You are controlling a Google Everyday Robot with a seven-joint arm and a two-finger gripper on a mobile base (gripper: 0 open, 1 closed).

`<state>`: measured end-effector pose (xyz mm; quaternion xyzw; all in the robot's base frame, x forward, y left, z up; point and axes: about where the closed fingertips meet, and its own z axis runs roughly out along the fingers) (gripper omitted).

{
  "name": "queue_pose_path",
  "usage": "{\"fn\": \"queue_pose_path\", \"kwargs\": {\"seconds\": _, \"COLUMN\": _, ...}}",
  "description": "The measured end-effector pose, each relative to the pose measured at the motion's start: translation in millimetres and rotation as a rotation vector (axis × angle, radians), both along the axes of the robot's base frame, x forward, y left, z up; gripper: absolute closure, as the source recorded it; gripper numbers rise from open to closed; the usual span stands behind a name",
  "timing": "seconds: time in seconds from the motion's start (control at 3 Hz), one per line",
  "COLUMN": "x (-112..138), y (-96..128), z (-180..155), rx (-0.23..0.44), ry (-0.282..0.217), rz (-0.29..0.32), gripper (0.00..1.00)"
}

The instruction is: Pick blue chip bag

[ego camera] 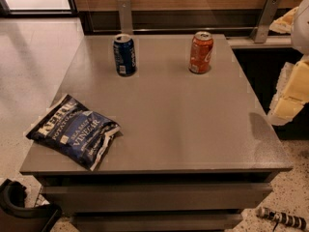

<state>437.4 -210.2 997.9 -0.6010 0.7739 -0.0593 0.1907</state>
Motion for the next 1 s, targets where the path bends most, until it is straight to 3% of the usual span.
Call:
{"fn": "queue_pose_path", "kwargs": {"seconds": 0.33, "x": 0, "y": 0, "z": 0, "rx": 0.000, "ry": 0.000, "rz": 0.000, "gripper": 0.00}}
{"fn": "queue_pose_path", "kwargs": {"seconds": 0.67, "x": 4, "y": 10, "z": -4, "rx": 0.042, "ry": -0.007, "rz": 0.024, "gripper": 0.00}}
{"fn": "queue_pose_path", "kwargs": {"seconds": 1.0, "x": 10, "y": 32, "z": -20, "rx": 0.162, "ry": -0.019, "rz": 0.072, "gripper": 0.00}}
